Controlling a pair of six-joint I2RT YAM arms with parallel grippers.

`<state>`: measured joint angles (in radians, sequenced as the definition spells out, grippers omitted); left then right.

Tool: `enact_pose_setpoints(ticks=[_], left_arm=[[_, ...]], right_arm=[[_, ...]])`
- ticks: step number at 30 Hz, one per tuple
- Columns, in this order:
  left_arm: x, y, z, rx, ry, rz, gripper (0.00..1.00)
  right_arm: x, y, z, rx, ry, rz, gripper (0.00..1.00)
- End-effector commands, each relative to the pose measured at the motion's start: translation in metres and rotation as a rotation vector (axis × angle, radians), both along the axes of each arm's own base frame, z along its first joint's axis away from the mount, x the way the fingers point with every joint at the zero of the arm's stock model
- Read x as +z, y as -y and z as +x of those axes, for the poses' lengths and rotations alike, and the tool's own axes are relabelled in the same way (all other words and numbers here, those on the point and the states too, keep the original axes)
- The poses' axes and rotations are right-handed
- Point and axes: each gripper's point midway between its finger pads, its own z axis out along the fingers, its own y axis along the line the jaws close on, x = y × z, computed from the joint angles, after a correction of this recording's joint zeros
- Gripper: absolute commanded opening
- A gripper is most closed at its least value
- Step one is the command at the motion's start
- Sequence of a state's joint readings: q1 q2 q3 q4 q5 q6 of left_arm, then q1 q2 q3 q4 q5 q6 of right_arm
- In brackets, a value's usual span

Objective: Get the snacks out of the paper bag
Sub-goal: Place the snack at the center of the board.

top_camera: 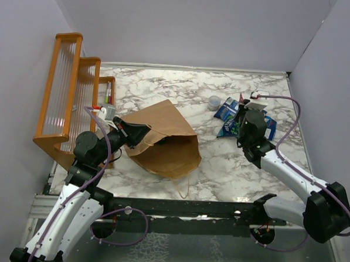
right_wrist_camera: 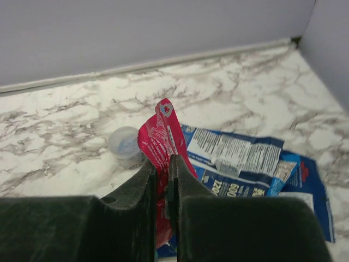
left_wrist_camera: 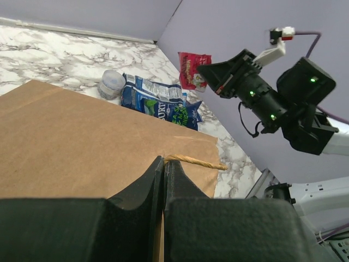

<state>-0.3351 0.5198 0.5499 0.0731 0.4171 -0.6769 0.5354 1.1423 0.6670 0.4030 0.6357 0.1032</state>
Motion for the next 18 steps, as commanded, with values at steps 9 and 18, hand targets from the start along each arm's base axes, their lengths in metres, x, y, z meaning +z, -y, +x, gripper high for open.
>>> enact_pose_setpoints(ticks=[9,18], left_arm=[[0.012,0.005,-0.005,-0.039,0.032,-0.026,0.0],[0.005,0.011,-0.012,-0.093,0.015,-0.023,0.0]], right_arm=[[-0.086,0.047,0.029,-0.144,-0.237,0.448,0.02],[-0.083,0.056,0.018,-0.176,-0.221,0.458,0.29]])
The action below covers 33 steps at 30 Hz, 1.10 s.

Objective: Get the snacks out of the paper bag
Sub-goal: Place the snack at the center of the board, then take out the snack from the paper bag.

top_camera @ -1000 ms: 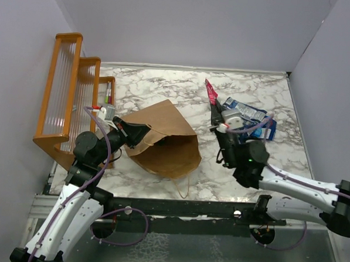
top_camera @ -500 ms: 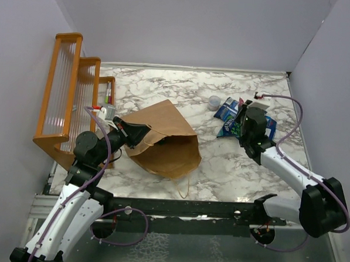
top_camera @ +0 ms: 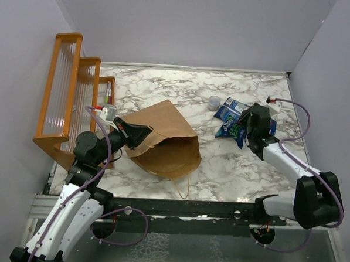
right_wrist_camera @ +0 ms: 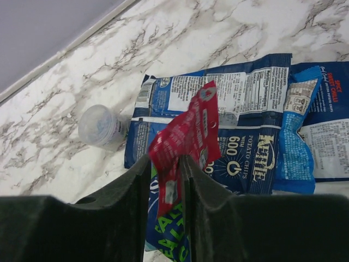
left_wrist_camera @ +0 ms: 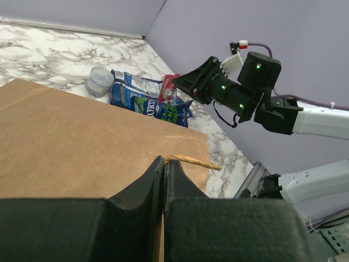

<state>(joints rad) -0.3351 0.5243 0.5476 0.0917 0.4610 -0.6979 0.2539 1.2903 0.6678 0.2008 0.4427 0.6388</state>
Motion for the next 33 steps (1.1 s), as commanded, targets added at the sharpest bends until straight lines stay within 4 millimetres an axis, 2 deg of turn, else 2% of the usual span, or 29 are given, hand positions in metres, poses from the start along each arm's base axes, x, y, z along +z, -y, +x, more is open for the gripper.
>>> enact_pose_setpoints(ticks=[1,5,8,12,16,18,21,24,27,30,33], left_arm=[[0.004,0.005,-0.007,-0.049,0.021,-0.006,0.0],[0.005,0.005,-0.007,-0.051,0.025,-0.003,0.0],[0.005,0.005,-0.007,-0.051,0.023,-0.002,0.0],[0.006,0.006,-0.007,-0.051,0.023,-0.003,0.0],[0.007,0.005,-0.007,-0.05,0.023,-0.004,0.0],[0.006,0.005,-0.007,-0.049,0.019,-0.002,0.0],[0.005,0.004,-0.007,-0.043,0.016,-0.001,0.0],[0.004,0.004,-0.006,-0.041,0.014,0.002,0.0],[0.004,0.005,-0.006,-0.047,0.017,0.002,0.0],[0.007,0.009,-0.01,-0.084,0.036,0.001,0.0],[0.014,0.015,-0.019,-0.146,0.078,-0.004,0.0]], right_arm=[[0.02,0.002,-0.008,-0.006,0.047,0.03,0.31],[0.054,0.001,-0.016,0.028,0.141,0.026,0.41],[0.08,-0.019,-0.022,0.171,0.26,0.021,0.49],[0.103,-0.079,-0.042,0.562,0.417,-0.005,0.53],[0.122,-0.136,-0.076,0.928,0.545,-0.014,0.53],[0.133,-0.164,-0.1,1.085,0.624,-0.049,0.53],[0.145,-0.207,-0.147,1.304,0.784,-0.182,0.53],[0.147,-0.241,-0.196,1.465,0.98,-0.37,0.53],[0.131,-0.267,-0.239,1.63,1.093,-0.509,0.53],[0.114,-0.28,-0.263,1.718,1.164,-0.6,0.53],[0.094,-0.291,-0.273,1.782,1.158,-0.695,0.54]])
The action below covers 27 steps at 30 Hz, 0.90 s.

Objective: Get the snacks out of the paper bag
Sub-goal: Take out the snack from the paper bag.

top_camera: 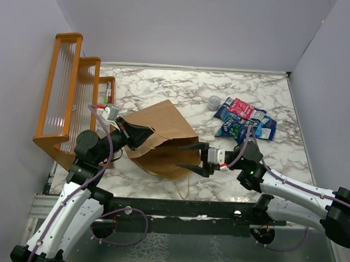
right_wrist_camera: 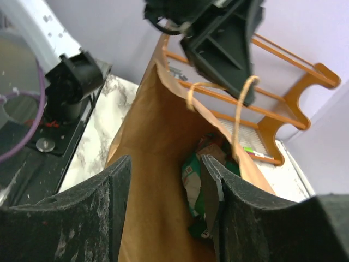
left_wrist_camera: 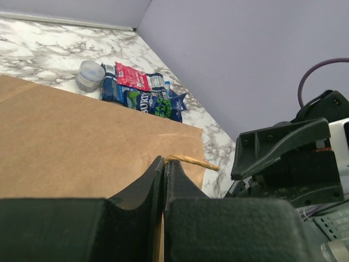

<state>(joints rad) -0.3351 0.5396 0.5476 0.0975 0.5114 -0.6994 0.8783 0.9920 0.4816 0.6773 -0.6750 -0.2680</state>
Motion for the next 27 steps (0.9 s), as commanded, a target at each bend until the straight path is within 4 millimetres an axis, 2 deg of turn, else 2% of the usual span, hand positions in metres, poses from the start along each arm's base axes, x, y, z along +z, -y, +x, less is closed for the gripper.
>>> enact_pose_setpoints(ticks=[1,5,10,18,23,27], left_arm=[[0.02,0.01,-0.018,-0.113,0.105,-0.015,0.0],[0.028,0.011,-0.028,-0.147,0.161,-0.018,0.0],[0.03,0.011,-0.033,-0.16,0.18,-0.027,0.0],[0.032,0.013,-0.039,-0.194,0.198,-0.034,0.0],[0.033,0.014,-0.043,-0.21,0.202,-0.03,0.0],[0.033,0.014,-0.046,-0.222,0.208,-0.031,0.0]], right_arm=[[-0.034,-0.016,-0.018,0.06,0.243,-0.131,0.53],[-0.069,-0.033,-0.007,-0.029,0.337,-0.276,0.49],[-0.099,-0.049,0.018,-0.14,0.431,-0.42,0.45],[-0.121,-0.074,0.091,-0.429,0.511,-0.516,0.47],[-0.129,-0.092,0.112,-0.472,0.518,-0.504,0.46],[-0.142,-0.095,0.124,-0.501,0.514,-0.52,0.46]])
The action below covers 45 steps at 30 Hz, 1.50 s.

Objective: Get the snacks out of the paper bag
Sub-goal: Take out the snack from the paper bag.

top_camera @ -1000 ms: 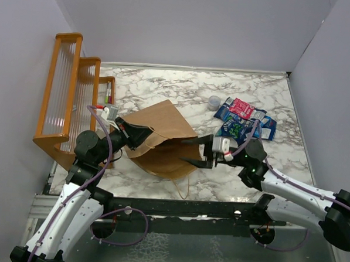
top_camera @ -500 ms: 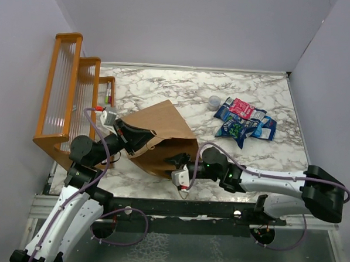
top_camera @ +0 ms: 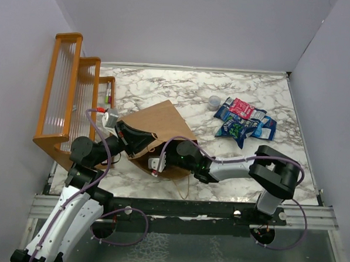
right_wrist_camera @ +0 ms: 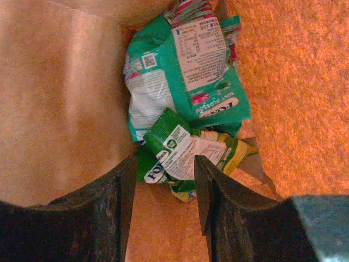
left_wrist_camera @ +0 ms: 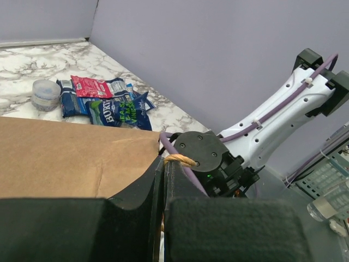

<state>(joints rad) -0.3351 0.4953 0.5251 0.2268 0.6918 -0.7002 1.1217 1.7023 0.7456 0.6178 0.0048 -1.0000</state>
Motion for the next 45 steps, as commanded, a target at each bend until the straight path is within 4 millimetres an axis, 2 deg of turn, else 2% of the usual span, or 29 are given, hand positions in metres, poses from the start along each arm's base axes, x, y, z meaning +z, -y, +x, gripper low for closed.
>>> enact_pose_setpoints(ticks=[1,11,21,30,34,39,42,45], left_arm=[[0.011,0.002,-0.013,-0.046,0.06,-0.009,0.0],[0.023,0.003,-0.018,-0.072,0.092,-0.018,0.0],[0.029,0.006,-0.021,-0.105,0.09,-0.058,0.0],[0.031,0.006,-0.023,-0.11,0.089,-0.061,0.0],[0.029,0.005,-0.023,-0.108,0.083,-0.058,0.0],[0.027,0.005,-0.022,-0.102,0.076,-0.051,0.0],[0.025,0.004,-0.021,-0.093,0.072,-0.038,0.0],[0.023,0.003,-0.02,-0.079,0.068,-0.029,0.0]], right_arm=[[0.013,-0.006,0.028,-0.088,0.064,0.06,0.47],[-0.008,-0.015,0.058,-0.158,0.03,0.076,0.54],[-0.023,-0.029,0.079,-0.207,-0.018,0.098,0.68],[-0.058,-0.031,0.105,-0.261,-0.094,0.029,0.7],[-0.074,-0.026,0.115,-0.292,-0.117,0.0,0.67],[-0.078,-0.026,0.125,-0.31,-0.122,0.0,0.57],[-0.073,-0.027,0.128,-0.31,-0.112,0.014,0.45],[-0.06,-0.028,0.13,-0.315,-0.097,0.046,0.23]])
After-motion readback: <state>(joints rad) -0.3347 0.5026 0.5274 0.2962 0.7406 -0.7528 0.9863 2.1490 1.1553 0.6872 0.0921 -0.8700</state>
